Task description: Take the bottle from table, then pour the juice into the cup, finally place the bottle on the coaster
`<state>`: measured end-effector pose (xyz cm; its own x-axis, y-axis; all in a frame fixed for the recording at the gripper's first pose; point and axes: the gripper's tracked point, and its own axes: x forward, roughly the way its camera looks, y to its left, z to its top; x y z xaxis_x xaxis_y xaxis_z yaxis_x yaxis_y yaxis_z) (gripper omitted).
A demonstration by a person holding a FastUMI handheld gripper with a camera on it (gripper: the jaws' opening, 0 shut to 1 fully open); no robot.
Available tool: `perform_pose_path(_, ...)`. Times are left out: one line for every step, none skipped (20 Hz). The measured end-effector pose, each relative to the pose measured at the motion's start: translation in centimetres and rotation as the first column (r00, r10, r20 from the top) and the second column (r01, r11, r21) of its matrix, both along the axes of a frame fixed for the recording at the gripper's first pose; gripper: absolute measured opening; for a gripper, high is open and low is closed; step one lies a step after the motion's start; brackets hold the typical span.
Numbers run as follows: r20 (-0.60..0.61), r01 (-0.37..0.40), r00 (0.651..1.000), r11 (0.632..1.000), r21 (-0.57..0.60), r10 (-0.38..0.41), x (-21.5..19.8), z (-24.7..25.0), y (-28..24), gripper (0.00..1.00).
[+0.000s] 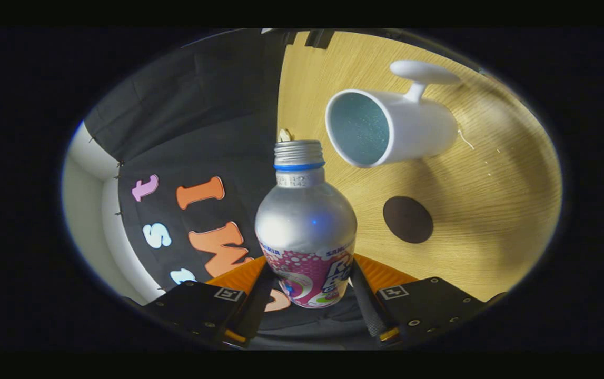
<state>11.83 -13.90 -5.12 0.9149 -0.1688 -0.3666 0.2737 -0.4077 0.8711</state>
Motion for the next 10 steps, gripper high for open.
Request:
perform_pose_path(0.003,0.003,1.000,1.000,0.010,-0.003,0.00,0.26,0.00,0.78)
perform_pose_path(0.011,0.006,1.000,1.000,0.021,-0.007,0.17,0.48,-0.07,0.77)
perform_pose_path(0.018,0.012,1.000,1.000,0.029,-0.012,0.22,0.73,-0.05,0.77)
perform_pose_path(0.021,0.014,1.000,0.999,0.037,-0.014,0.46,0.76,-0.04,0.77)
perform_pose_path(0.022,0.015,1.000,0.999,0.045,-0.016,0.50,0.74,0.00,0.78)
perform_pose_path(0.022,0.020,1.000,0.998,0.054,-0.021,0.58,0.66,0.00,0.77)
perform_pose_path(0.021,0.024,0.999,0.998,0.064,-0.025,0.61,0.67,-0.05,0.77)
perform_pose_path(0.020,0.027,0.999,0.997,0.074,-0.028,0.73,0.57,-0.09,0.78)
perform_pose_path(0.020,0.031,0.999,0.996,0.082,-0.032,0.69,0.55,-0.08,0.78)
perform_pose_path(0.019,0.033,0.999,0.996,0.087,-0.035,0.73,0.43,-0.09,0.77)
